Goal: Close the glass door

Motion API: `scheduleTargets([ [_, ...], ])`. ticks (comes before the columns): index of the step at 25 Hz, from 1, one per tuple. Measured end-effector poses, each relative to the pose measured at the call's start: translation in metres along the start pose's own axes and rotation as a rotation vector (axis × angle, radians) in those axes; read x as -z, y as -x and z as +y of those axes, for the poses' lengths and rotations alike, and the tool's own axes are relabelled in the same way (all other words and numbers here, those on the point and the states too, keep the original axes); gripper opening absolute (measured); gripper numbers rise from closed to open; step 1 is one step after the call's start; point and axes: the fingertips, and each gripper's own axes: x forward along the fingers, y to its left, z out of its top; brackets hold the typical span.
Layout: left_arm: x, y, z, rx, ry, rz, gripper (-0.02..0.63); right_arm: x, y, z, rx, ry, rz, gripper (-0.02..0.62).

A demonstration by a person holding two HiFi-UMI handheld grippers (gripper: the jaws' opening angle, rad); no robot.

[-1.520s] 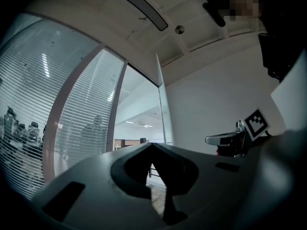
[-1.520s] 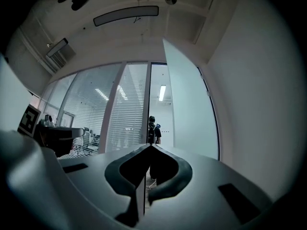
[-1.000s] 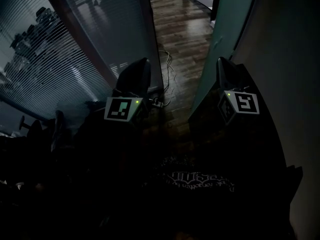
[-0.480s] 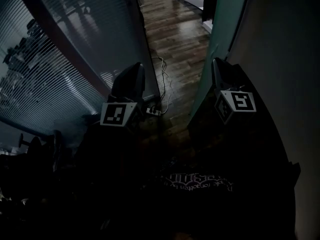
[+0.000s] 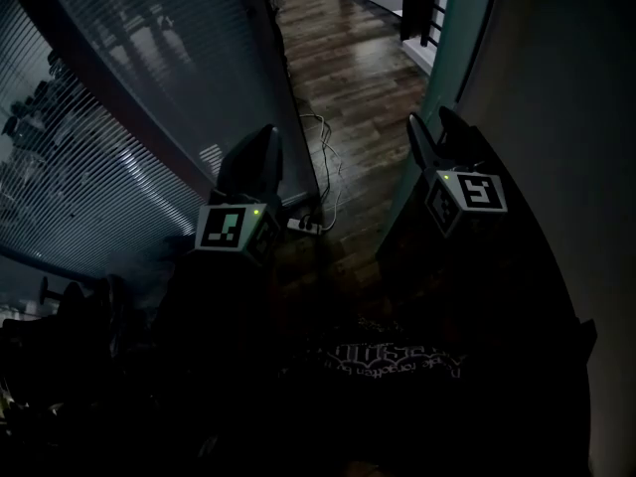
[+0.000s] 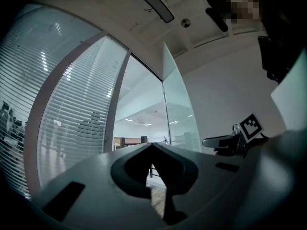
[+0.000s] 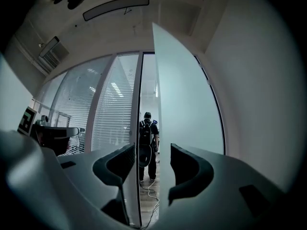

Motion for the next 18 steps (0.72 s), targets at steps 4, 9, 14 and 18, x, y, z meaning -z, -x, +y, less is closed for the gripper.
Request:
scheduleTargets([
  [4, 0.003, -0.007, 0.013, -0.001, 0.001, 0.003, 0.002, 0.004, -0.02, 0.002, 0.0, -0.001, 0.021, 0.233],
  [9, 0.005, -0.013, 0.017, -0.003, 0.003, 0.003, 0.002, 0.011, -0.029, -0.001, -0.001, 0.001, 0.038, 0.241],
  [14, 0.009, -0.017, 0.016, 0.001, 0.0, 0.008, 0.002, 0.012, -0.029, -0.001, -0.004, -0.008, 0.034, 0.241],
  [18, 0.01, -0.018, 0.016, 0.004, -0.001, 0.011, 0.002, 0.013, -0.03, 0.0, -0.01, -0.009, 0.037, 0.241],
])
